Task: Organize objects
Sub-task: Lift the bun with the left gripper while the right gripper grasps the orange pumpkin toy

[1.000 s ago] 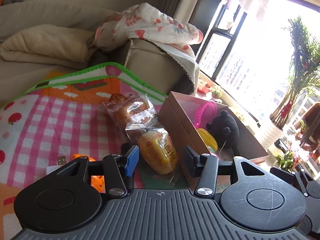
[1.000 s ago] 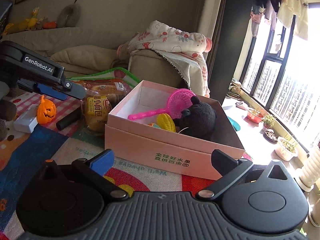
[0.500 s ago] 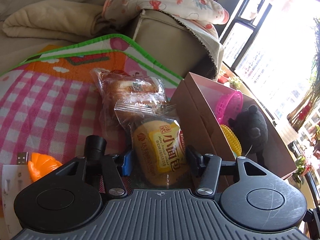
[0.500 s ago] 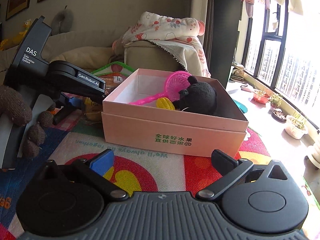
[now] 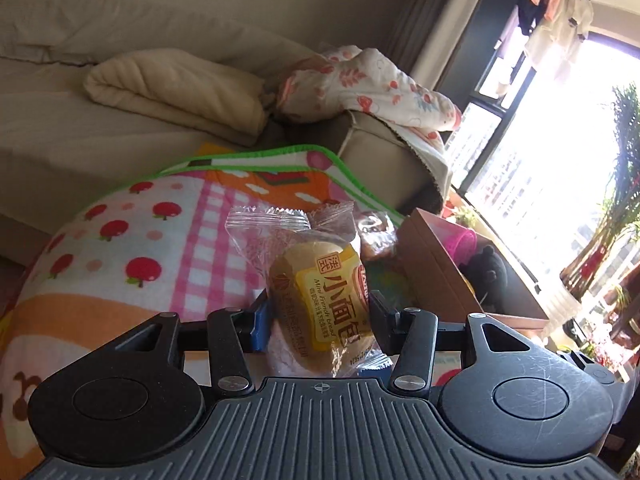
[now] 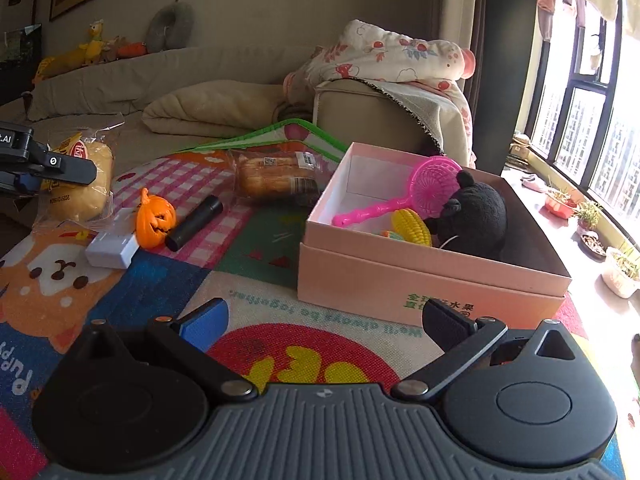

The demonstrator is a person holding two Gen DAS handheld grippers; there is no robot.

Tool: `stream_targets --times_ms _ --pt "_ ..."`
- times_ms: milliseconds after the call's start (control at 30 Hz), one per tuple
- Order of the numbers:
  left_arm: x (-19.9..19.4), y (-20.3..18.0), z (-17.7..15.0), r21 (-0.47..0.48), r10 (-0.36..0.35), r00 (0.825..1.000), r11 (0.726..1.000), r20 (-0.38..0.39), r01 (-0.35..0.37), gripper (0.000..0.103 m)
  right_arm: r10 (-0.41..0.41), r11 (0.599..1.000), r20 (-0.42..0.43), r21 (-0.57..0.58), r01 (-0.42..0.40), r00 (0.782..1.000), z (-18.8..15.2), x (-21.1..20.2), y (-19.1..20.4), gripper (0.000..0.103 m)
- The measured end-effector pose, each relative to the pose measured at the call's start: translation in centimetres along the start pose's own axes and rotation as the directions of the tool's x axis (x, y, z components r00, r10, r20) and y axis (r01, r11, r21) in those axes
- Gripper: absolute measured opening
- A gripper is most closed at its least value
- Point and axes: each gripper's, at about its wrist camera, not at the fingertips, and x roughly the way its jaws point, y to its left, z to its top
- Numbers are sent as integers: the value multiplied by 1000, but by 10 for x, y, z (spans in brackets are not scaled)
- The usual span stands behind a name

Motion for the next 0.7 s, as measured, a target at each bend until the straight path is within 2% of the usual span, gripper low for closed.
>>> stream_targets --times_ms 100,167,233,300,367,467,533,633,667,700 --pt "-9 24 -2 -42 45 999 998 11 -45 54 60 997 18 -44 -59 998 15 4 28 103" --pt "-12 36 -5 -66 54 999 996 7 -54 54 126 990 16 -70 -125 992 27 11 49 103" --pt "-12 45 -9 -85 51 999 995 0 -51 54 162 983 19 -94 -160 987 39 19 68 99" --pt "-13 50 -11 -94 48 999 994 -6 -49 54 181 977 13 -118 -178 983 51 32 85 86" --pt "-13 55 -13 -102 45 999 994 -7 -45 54 189 976 -1 -112 -188 982 64 48 97 77" --pt "-15 57 -16 -107 30 1000 994 -6 -30 54 209 973 -58 -83 -213 976 78 74 108 56" --pt "-16 55 -19 -103 18 1000 995 -9 -19 54 209 974 -97 -72 -216 973 82 91 114 52" --pt "-18 52 -23 -90 11 1000 996 -15 -13 54 211 974 -128 -52 -219 969 84 103 112 39" --pt "-19 52 -24 -85 11 1000 996 -15 -12 54 216 973 -137 -47 -224 967 84 101 110 25" --pt "-20 51 -25 -81 9 1000 997 -15 -10 54 202 976 -135 -50 -210 970 85 96 108 19"
